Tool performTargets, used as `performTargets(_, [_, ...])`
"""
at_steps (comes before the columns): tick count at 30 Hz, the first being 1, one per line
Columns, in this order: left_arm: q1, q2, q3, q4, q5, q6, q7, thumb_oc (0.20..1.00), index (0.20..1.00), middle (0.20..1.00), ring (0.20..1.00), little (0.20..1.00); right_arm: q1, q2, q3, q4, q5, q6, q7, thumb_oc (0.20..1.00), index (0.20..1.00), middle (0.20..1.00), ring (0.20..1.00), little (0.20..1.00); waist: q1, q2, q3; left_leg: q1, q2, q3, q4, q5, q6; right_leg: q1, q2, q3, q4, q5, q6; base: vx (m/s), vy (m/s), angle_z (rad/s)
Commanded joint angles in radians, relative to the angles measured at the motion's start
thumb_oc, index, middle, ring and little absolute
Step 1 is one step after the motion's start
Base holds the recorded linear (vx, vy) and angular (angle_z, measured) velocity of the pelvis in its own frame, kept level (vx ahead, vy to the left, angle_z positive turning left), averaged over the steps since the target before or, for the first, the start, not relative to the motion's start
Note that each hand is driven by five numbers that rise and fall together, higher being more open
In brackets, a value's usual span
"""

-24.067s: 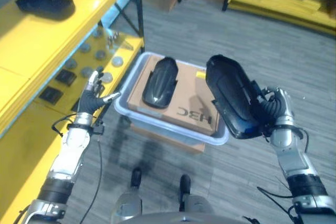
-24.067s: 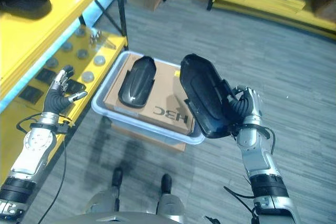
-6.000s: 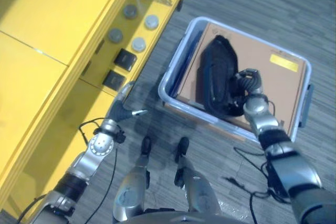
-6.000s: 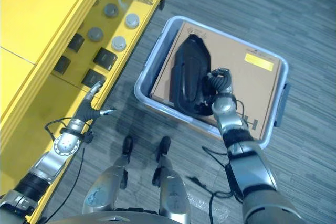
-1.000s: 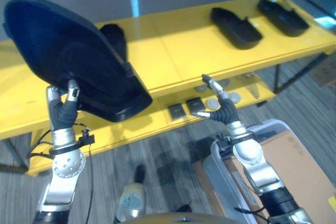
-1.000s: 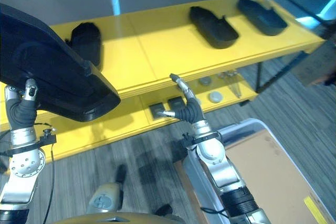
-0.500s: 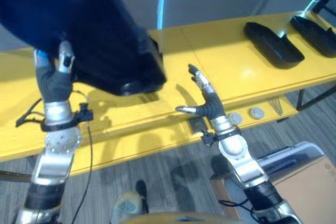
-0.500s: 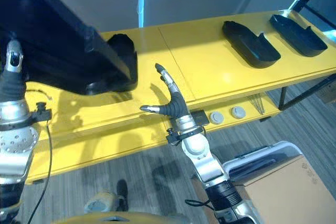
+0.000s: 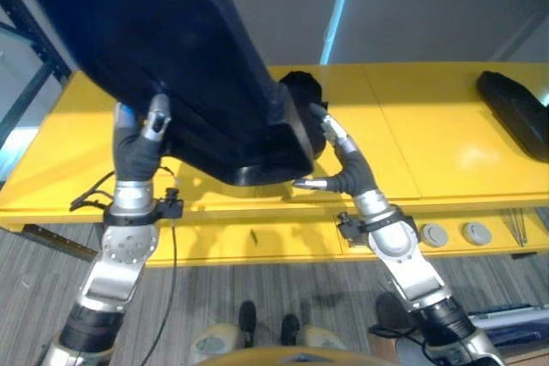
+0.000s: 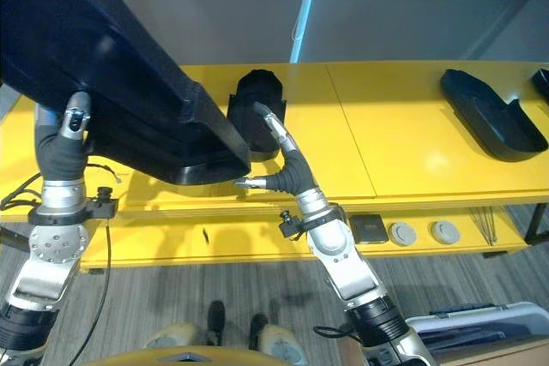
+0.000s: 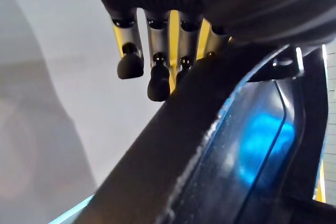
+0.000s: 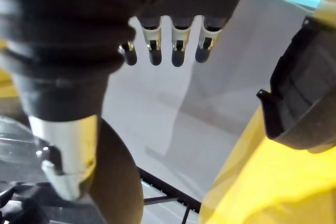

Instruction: Move parts from the plastic box to the shelf.

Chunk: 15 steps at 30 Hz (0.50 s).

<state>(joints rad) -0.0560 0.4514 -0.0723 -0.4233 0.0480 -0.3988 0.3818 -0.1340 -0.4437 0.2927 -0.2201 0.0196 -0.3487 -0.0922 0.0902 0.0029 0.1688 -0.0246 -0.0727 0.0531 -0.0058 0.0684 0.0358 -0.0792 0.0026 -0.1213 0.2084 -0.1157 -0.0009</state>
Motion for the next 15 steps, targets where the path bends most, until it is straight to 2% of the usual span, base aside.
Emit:
performTargets(1, [-0.019, 0.002, 0.027, -0.04, -0.042, -0.065, 0.001, 0.2, 0.2, 0.2, 0.2, 0.2, -0.067, 0.009, 0.02, -0.053, 0.104, -0.079, 0.015, 1.0, 1.0, 1.0, 1.0, 1.0, -0.004, -0.016, 0.02, -0.165, -0.035, -0.061, 0.202, -0.088, -0.092, 0.204, -0.017, -0.024, -0.284, 0.008, 0.048, -0.2, 0.05, -0.02])
performTargets(2, [-0.018, -0.002, 0.029, -0.035, -0.033, -0.06, 0.006, 0.2, 0.2, 0.2, 0.2, 0.2, -0.064, 0.012, 0.02, -0.046, 0.115, -0.081, 0.009, 1.0, 1.0, 1.0, 1.0, 1.0, -0.011, -0.009, 0.02, -0.181, -0.01, -0.025, 0.209, -0.091, -0.107, 0.208, -0.022, -0.04, -0.296, 0.004, 0.049, -0.2, 0.082, 0.01])
performTargets(4, [-0.001, 0.002, 0.027, -0.036, -0.025, -0.05, 0.001, 0.2, 0.2, 0.2, 0.2, 0.2, -0.05, 0.014, 0.013, -0.056, 0.129, -0.082, 0.009, 1.0, 1.0, 1.0, 1.0, 1.0, -0.025, -0.004, 0.021, -0.168, 0.061, 0.036, 0.213, -0.108, -0.099, 0.211, -0.044, -0.064, -0.294, 0.009, 0.053, -0.03, 0.14, 0.64])
performTargets(6, [0.005, 0.016, 0.021, -0.031, -0.02, -0.046, -0.006, 0.2, 0.2, 0.2, 0.2, 0.2, -0.031, 0.001, 0.001, -0.082, 0.135, -0.083, 0.012, 1.0, 1.0, 1.0, 1.0, 1.0, -0.036, -0.017, 0.02, -0.136, 0.145, 0.059, 0.2, -0.11, -0.101, 0.206, -0.078, -0.097, -0.288, 0.024, 0.058, -0.02, 0.215, 0.79])
performTargets(7, [0.008, 0.024, 0.015, -0.02, -0.026, -0.042, -0.01, 0.2, 0.2, 0.2, 0.2, 0.2, -0.009, -0.014, -0.01, -0.095, 0.139, -0.081, 0.017, 1.0, 1.0, 1.0, 1.0, 1.0, -0.046, -0.024, 0.008, -0.095, 0.241, 0.041, 0.167, -0.087, -0.117, 0.204, -0.107, -0.125, -0.286, 0.022, 0.064, 0.0, 0.184, 0.68])
performTargets(8, [0.009, 0.024, 0.014, -0.02, -0.027, -0.042, -0.01, 0.2, 0.2, 0.2, 0.2, 0.2, -0.006, -0.014, -0.011, -0.096, 0.14, -0.081, 0.017, 1.0, 1.0, 1.0, 1.0, 1.0, -0.049, -0.022, 0.009, -0.09, 0.243, 0.037, 0.161, -0.084, -0.12, 0.208, -0.103, -0.129, -0.286, 0.02, 0.062, 0.03, 0.22, 0.73])
performTargets(9, [0.008, 0.03, 0.016, -0.01, -0.026, -0.039, -0.006, 0.2, 0.2, 0.2, 0.2, 0.2, 0.0, -0.015, -0.015, -0.098, 0.146, -0.083, 0.017, 1.0, 1.0, 1.0, 1.0, 1.0, -0.051, -0.025, 0.003, -0.079, 0.294, 0.004, 0.146, -0.06, -0.131, 0.207, -0.118, -0.129, -0.284, 0.018, 0.068, 0.06, 0.142, 0.59])
performTargets(11, [0.017, 0.046, 0.025, -0.001, -0.009, -0.025, 0.012, 0.2, 0.2, 0.2, 0.2, 0.2, 0.01, -0.013, -0.017, -0.094, 0.155, -0.084, 0.01, 1.0, 1.0, 1.0, 1.0, 1.0, -0.055, -0.005, -0.012, -0.045, 0.356, -0.104, 0.1, 0.004, -0.166, 0.214, -0.112, -0.125, -0.281, 0.004, 0.076, 0.13, 0.28, 0.59])
performTargets(13, [0.034, 0.056, 0.044, -0.004, 0.01, -0.016, 0.025, 0.2, 0.2, 0.2, 0.2, 0.2, 0.006, -0.005, -0.021, -0.078, 0.162, -0.086, -0.001, 1.0, 1.0, 1.0, 1.0, 1.0, -0.05, 0.018, -0.022, -0.023, 0.368, -0.204, 0.077, 0.036, -0.203, 0.23, -0.114, -0.106, -0.284, -0.001, 0.087, 0.17, 0.376, 0.04])
performTargets(14, [0.038, 0.058, 0.048, -0.006, 0.019, -0.017, 0.028, 0.2, 0.2, 0.2, 0.2, 0.2, 0.008, -0.005, -0.029, -0.072, 0.17, -0.088, 0.001, 1.0, 1.0, 1.0, 1.0, 1.0, -0.064, 0.028, -0.027, -0.012, 0.369, -0.209, 0.058, 0.021, -0.215, 0.243, -0.128, -0.115, -0.285, 0.001, 0.095, 0.16, 0.387, -0.26])
performTargets(15, [0.039, 0.059, 0.047, -0.006, 0.019, -0.017, 0.021, 0.2, 0.2, 0.2, 0.2, 0.2, 0.007, -0.003, -0.033, -0.072, 0.168, -0.086, 0.001, 1.0, 1.0, 1.0, 1.0, 1.0, -0.072, 0.034, -0.037, 0.002, 0.364, -0.187, 0.04, -0.007, -0.219, 0.247, -0.137, -0.121, -0.284, 0.004, 0.1, 0.11, 0.272, -0.29])
